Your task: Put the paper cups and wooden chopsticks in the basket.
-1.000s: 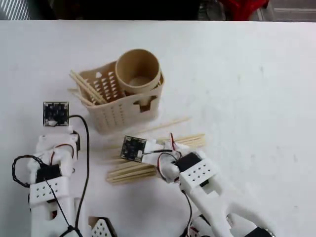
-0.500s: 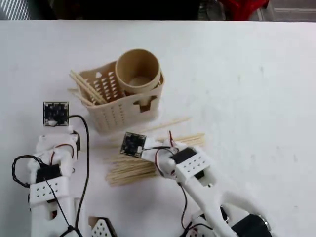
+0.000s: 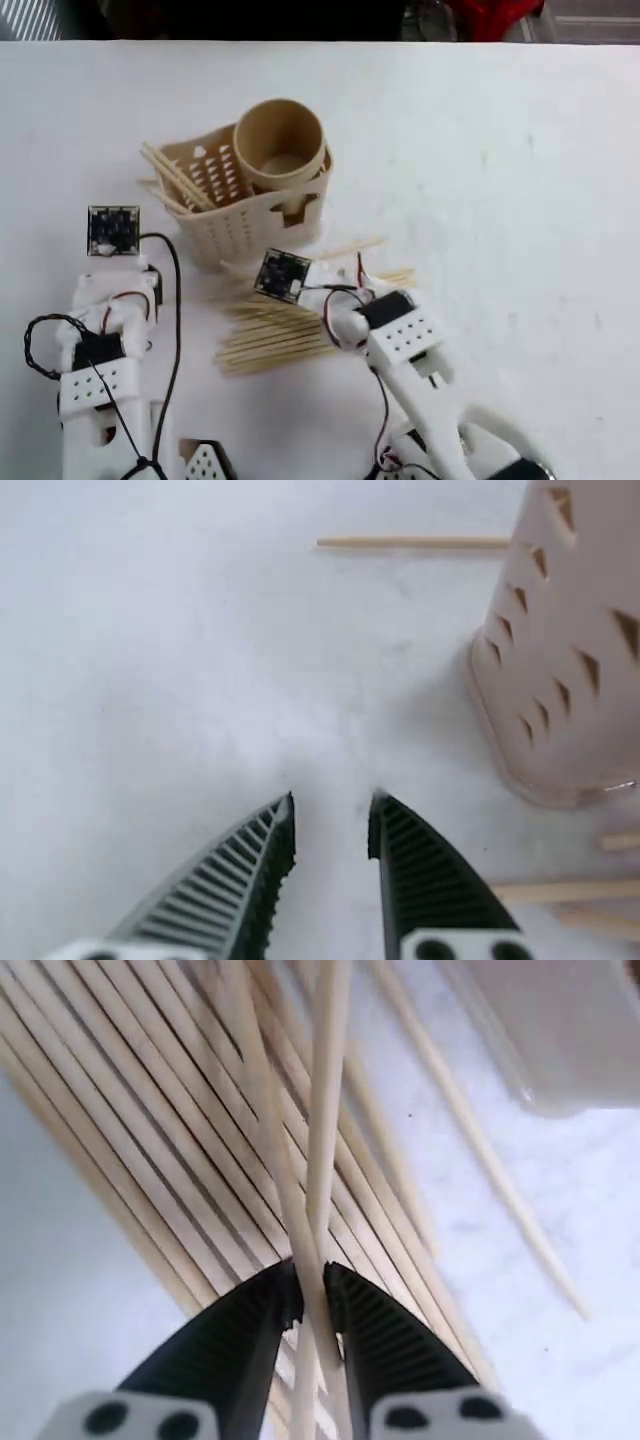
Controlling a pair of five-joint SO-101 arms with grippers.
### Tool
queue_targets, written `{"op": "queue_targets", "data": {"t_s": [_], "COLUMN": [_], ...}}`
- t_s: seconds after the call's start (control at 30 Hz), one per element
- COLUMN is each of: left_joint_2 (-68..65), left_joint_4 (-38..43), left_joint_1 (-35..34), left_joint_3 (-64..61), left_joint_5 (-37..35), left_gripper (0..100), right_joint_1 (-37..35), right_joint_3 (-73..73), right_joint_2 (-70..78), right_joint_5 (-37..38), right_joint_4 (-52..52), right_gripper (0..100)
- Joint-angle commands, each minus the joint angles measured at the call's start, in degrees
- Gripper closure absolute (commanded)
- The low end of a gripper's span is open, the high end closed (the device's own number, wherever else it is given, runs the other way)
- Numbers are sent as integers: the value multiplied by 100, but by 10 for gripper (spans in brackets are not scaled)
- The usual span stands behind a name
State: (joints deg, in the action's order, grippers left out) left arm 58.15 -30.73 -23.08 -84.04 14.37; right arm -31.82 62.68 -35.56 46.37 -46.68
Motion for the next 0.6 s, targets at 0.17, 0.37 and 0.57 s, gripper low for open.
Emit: {"op": "queue_targets", "data": {"t_s": [0.17,0.37,0.57], "left_joint_2": [-40,-40,-40], "left_joint_4": [123,123,114], "left_joint_1": [66,66,66], "left_joint_3": [26,26,26], "left_joint_5": [70,70,70], "left_gripper": [858,858,858], "right_joint_1": [66,760,664], "right_joint_3": [-273,-105,501], "right_joint_2": [-1947,-1974,-1974], "right_joint_5": [211,765,1284], "right_joint_4": [-1165,-1288,-1262], "right_gripper": [978,967,810]}}
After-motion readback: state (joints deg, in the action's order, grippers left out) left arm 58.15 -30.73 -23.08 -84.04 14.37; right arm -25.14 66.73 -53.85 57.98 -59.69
